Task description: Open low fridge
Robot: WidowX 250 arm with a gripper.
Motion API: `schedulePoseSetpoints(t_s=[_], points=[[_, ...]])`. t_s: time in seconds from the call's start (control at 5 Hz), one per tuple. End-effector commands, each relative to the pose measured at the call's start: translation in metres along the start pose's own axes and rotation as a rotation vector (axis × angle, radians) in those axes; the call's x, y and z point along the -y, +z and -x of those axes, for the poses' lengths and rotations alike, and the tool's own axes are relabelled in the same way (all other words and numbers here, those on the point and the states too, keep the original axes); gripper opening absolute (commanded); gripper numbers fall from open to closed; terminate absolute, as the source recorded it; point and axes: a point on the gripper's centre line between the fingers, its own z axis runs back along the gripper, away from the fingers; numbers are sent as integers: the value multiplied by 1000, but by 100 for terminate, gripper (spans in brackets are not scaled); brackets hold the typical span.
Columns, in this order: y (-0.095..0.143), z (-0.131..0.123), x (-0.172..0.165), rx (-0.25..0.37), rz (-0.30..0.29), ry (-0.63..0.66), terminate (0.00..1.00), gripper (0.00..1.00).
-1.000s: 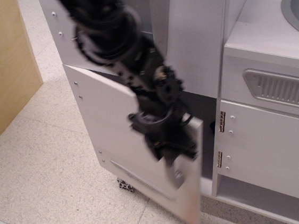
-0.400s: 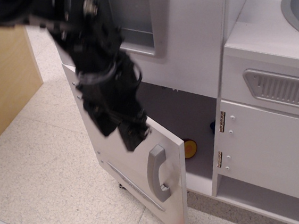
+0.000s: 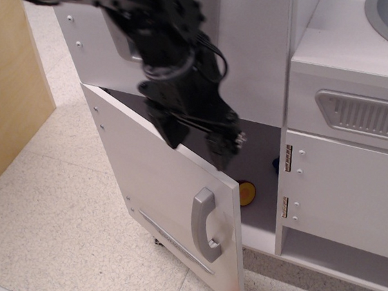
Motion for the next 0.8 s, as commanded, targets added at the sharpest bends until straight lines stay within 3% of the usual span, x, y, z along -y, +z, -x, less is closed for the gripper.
schedulePoseSetpoints(t_s=[0.0,0.2,0.4,0.6], points=[[-27,-39,2,77,18,10,0,100],[-45,-29,-3,28,-15,22,0,100],[-62,-11,-12,-61,-26,46,0,100],[-68,18,-28,-111,-55,20,0,100]])
